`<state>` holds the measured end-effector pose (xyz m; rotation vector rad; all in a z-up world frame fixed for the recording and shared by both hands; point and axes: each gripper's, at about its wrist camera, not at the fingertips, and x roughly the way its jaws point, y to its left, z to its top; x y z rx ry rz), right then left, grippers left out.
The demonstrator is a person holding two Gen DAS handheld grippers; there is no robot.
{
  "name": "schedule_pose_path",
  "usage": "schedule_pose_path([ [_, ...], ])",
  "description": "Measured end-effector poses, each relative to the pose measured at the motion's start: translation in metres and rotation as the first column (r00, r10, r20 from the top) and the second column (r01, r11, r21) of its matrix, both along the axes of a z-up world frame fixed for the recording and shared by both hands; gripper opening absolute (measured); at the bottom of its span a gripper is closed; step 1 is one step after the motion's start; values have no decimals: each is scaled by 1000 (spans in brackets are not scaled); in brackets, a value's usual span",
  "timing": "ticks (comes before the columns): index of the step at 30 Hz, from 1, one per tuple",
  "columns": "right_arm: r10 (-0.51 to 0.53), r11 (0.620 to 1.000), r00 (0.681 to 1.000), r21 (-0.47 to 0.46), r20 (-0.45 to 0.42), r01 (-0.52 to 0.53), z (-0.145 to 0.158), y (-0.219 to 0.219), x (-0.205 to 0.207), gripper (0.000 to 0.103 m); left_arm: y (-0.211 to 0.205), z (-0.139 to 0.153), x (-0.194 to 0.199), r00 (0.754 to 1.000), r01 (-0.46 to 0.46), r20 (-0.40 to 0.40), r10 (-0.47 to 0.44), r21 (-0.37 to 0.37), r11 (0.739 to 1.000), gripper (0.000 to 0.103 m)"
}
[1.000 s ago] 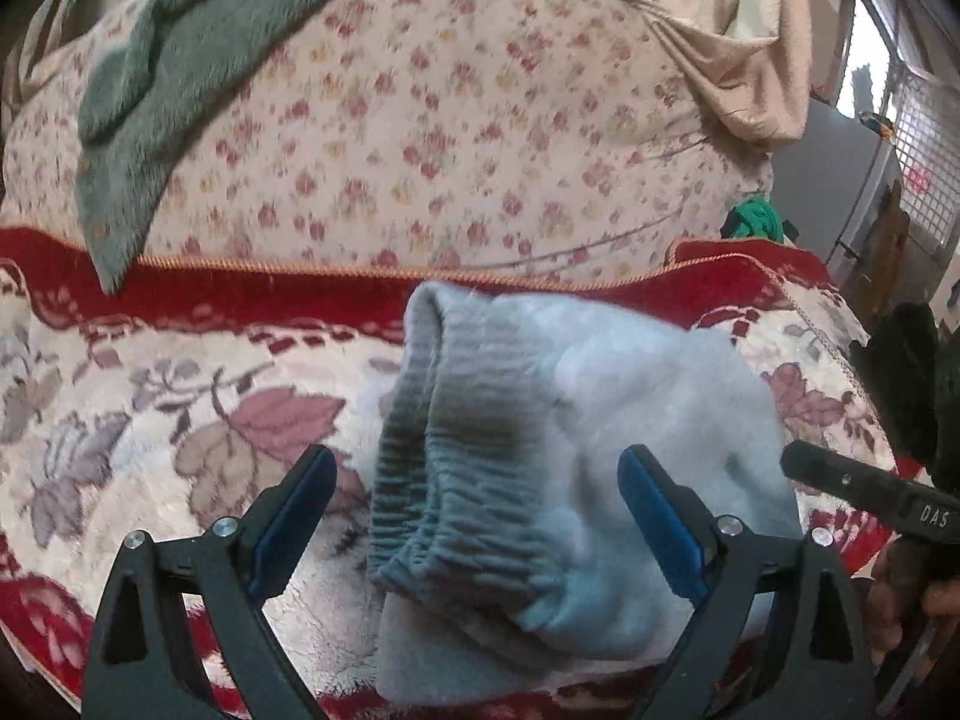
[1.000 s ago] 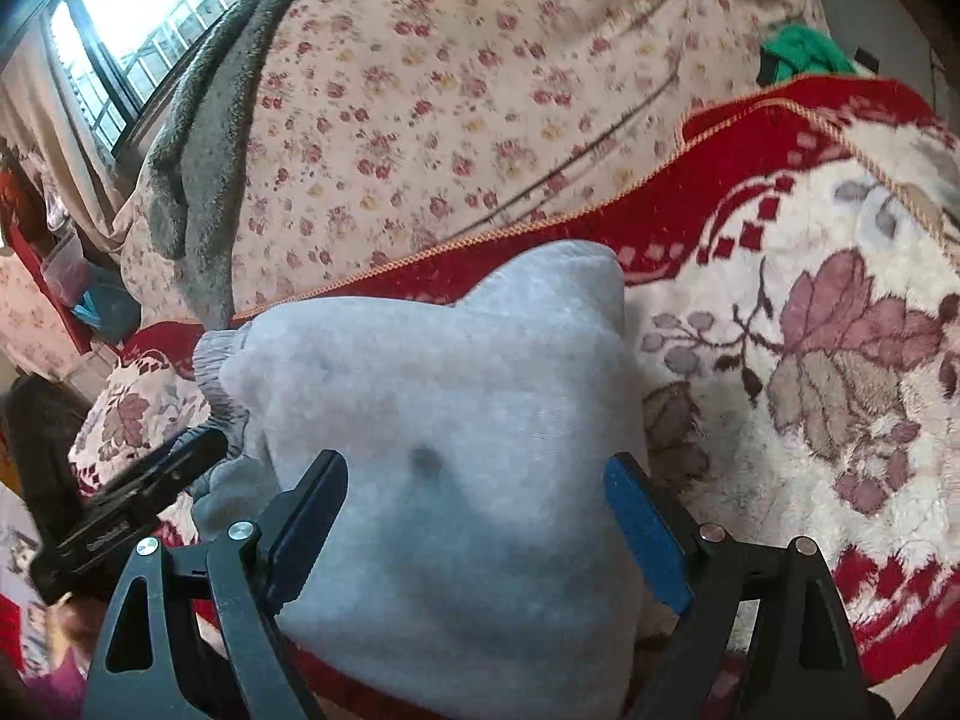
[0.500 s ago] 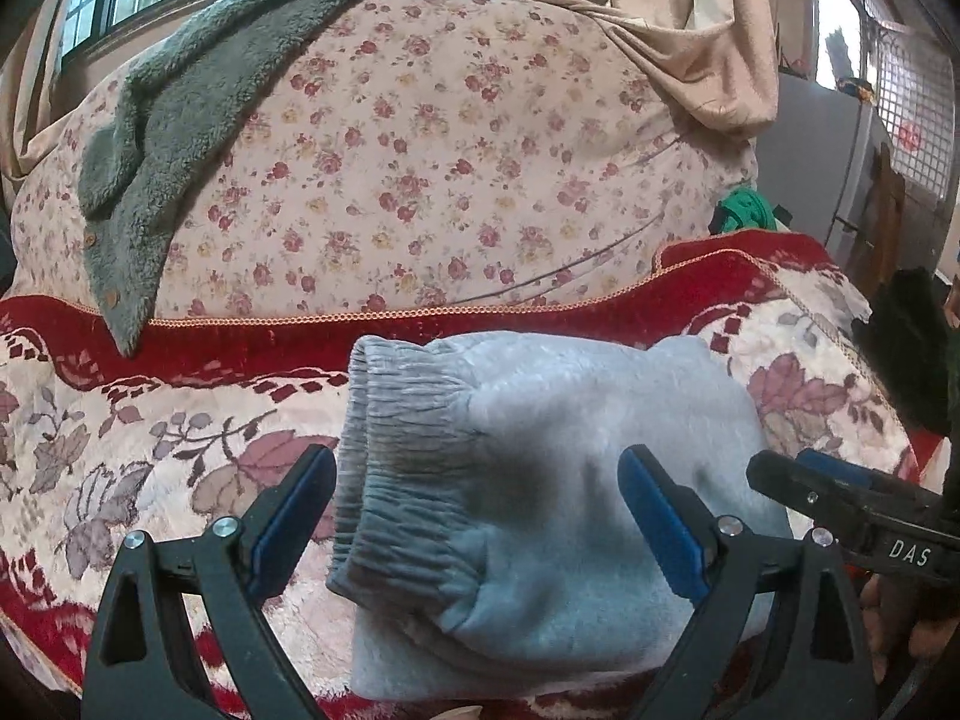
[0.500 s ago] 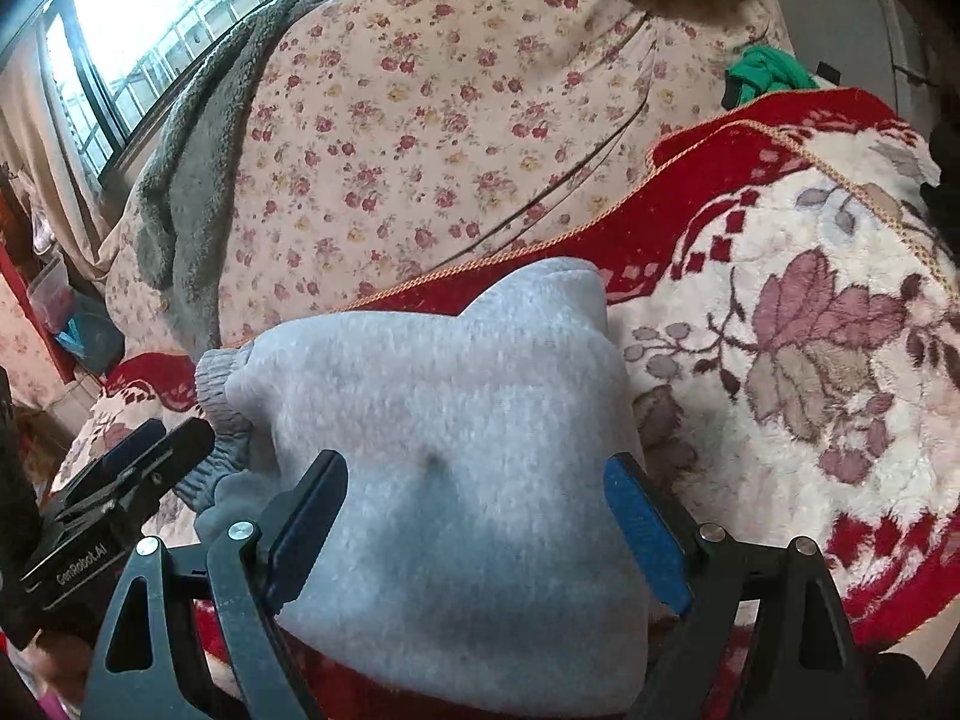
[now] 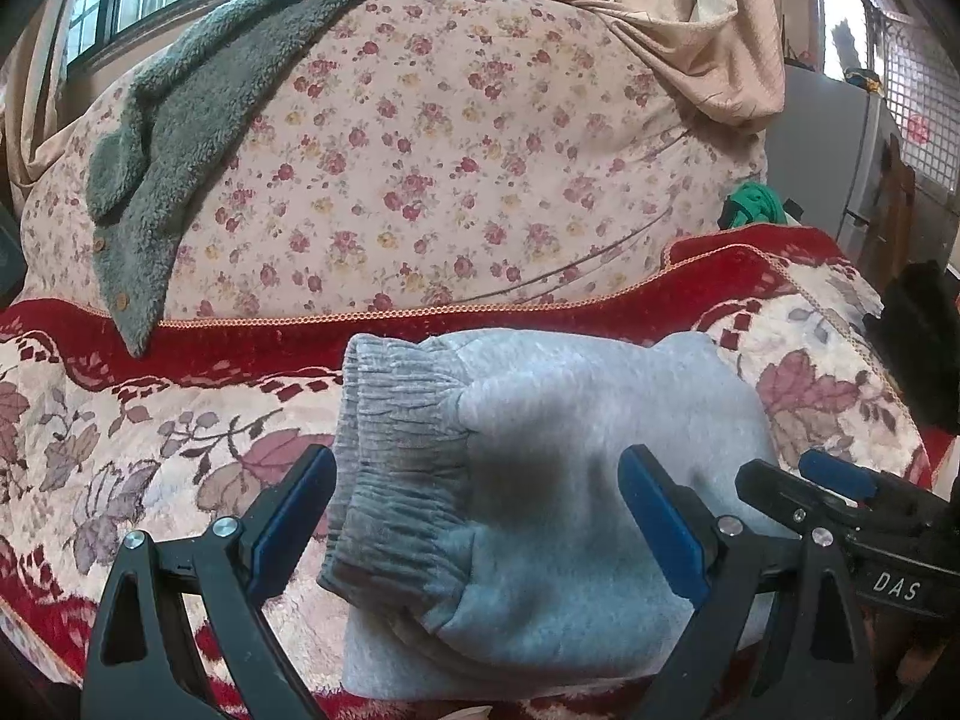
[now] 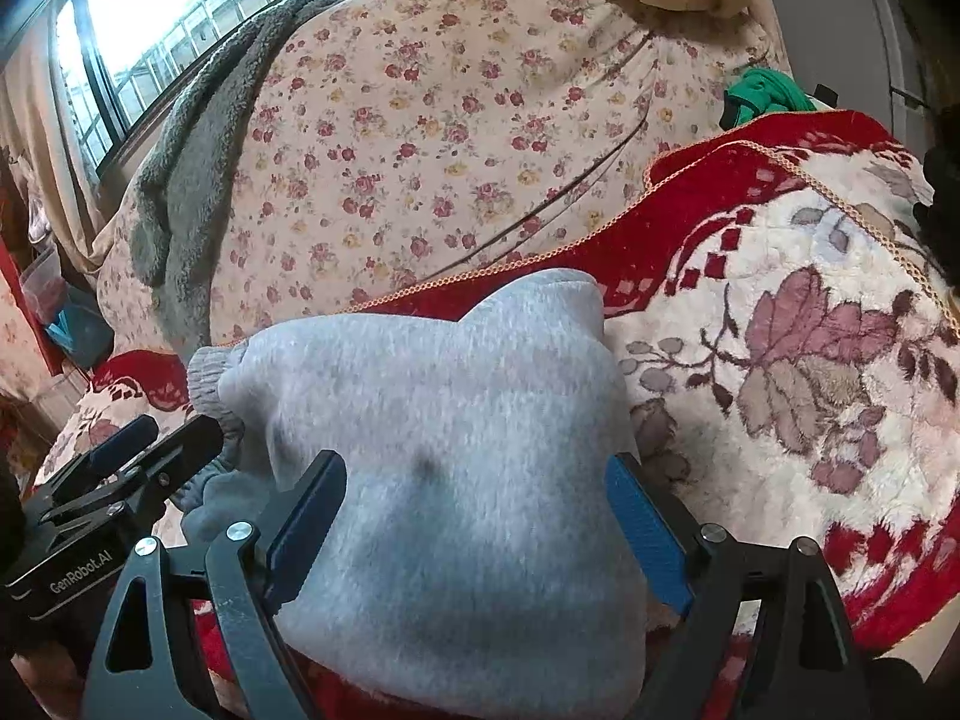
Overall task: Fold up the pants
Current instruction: 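Release the bundle and hold both grippers open above it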
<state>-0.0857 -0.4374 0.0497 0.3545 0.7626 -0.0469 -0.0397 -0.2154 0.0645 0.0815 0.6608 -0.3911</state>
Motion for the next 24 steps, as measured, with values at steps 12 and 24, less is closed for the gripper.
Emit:
schedule_pose_path([
  [12,16,1000,1000,10,-15,-16,-4,2,3,92,2,-3,3,1000,5,-11,-5,-5,1000,95],
  [24,34,999,999,8,-29,-33,-7,5,6,92,4,-8,5,1000,7,-17,-7,-4,1000,95],
])
